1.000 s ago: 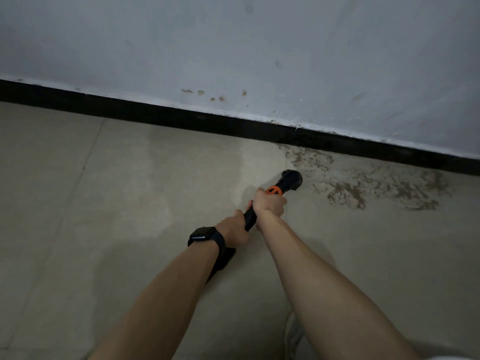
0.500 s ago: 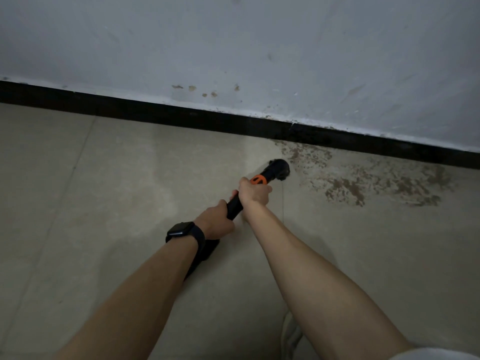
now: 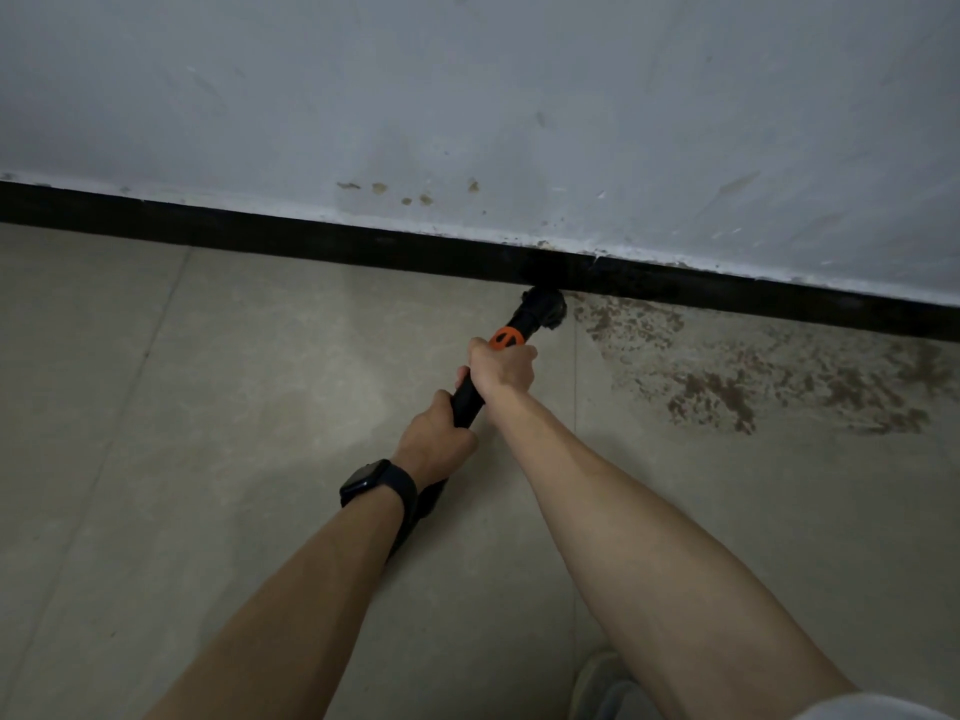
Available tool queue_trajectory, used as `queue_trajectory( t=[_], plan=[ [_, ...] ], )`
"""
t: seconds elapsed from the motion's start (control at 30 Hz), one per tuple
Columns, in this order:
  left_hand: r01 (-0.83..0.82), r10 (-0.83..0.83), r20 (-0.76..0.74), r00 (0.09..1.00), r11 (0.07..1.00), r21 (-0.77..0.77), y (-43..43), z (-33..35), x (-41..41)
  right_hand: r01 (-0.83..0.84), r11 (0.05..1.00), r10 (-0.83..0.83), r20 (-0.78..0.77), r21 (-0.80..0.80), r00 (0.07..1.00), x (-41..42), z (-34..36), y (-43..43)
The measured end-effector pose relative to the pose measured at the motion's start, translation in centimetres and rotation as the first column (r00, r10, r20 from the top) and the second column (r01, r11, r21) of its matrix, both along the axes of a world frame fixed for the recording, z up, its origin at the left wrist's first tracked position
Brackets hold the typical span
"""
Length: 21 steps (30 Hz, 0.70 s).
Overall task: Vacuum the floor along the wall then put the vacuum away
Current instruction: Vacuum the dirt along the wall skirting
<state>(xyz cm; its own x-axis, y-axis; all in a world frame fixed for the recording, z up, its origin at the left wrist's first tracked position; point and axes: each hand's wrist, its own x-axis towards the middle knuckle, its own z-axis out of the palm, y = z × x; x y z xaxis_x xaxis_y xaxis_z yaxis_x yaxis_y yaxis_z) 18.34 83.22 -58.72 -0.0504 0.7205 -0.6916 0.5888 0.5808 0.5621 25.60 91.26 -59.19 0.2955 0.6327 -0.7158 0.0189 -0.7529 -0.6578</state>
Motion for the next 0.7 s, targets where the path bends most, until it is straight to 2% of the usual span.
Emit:
queue_trajectory(
  t=[0.37, 0.57, 0.7],
  plan=[
    [-0.001, 0.004, 0.068, 0.998, 0.999, -0.032, 0.9, -0.6, 1.2, 0.013, 1.0, -0.013, 0.066, -0.012, 0.998, 1.1, -0.6, 0.7],
    [0.07, -0.069, 0.052, 0.996, 0.997, -0.023, 0.7, 0.3, 1.2, 0.034, 0.999, -0.033, 0.045, -0.027, 0.998, 1.7, 0.0, 0.5],
    [0.181, -0.177, 0.06, 0.982, 0.981, -0.071, -0.3, 1.1, 0.2, 0.074, 0.997, -0.073, 0.038, -0.038, 0.997, 1.5, 0.4, -1.2]
  ],
)
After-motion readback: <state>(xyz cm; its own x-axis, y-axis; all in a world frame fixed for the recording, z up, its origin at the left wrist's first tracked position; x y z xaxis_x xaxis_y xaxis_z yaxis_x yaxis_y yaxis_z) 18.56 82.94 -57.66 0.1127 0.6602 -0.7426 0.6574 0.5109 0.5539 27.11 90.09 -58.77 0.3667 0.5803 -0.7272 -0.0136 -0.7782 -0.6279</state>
